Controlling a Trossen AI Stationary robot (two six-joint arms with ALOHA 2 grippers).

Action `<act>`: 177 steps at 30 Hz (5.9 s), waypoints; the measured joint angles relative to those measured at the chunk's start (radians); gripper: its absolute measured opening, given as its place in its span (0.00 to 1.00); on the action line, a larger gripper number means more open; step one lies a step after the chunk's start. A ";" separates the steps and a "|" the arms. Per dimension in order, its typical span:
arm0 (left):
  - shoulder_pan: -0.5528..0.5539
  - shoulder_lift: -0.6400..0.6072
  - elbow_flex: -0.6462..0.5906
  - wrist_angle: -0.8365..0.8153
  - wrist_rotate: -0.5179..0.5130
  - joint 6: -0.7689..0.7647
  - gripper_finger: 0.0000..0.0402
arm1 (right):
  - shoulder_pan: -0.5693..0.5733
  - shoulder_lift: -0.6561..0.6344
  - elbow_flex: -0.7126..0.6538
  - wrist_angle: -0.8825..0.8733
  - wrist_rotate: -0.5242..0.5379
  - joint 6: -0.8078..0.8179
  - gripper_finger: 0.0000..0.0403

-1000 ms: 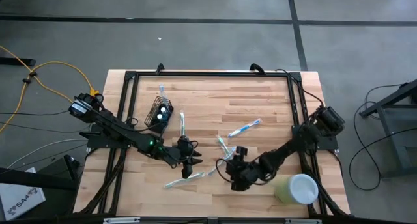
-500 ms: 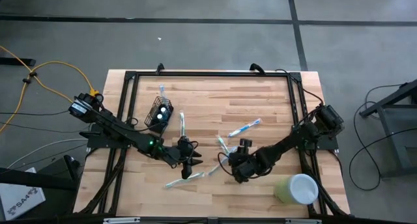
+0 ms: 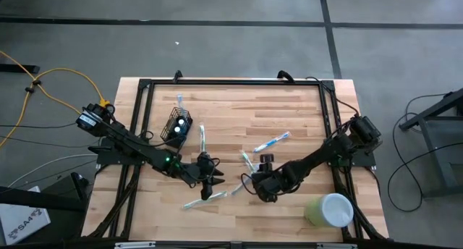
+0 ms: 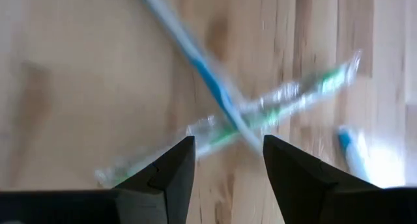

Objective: Pick & Place toothbrushing station
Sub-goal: Put the bottom blue toothbrush into the black wire organizer

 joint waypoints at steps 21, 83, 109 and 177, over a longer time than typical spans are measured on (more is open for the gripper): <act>-0.006 -0.001 0.000 -0.008 0.004 0.001 0.32 | -0.039 0.073 0.066 0.181 -0.160 -0.224 0.43; -0.013 -0.001 0.000 -0.015 0.018 -0.007 0.32 | -0.121 0.166 0.064 0.304 -0.292 -0.261 0.33; -0.013 -0.001 0.000 -0.015 0.018 -0.007 0.32 | -0.121 0.165 0.065 0.304 -0.315 -0.262 0.02; 0.026 0.019 0.000 0.697 0.608 0.017 0.32 | 0.211 -0.046 0.065 0.954 -0.026 -1.607 0.01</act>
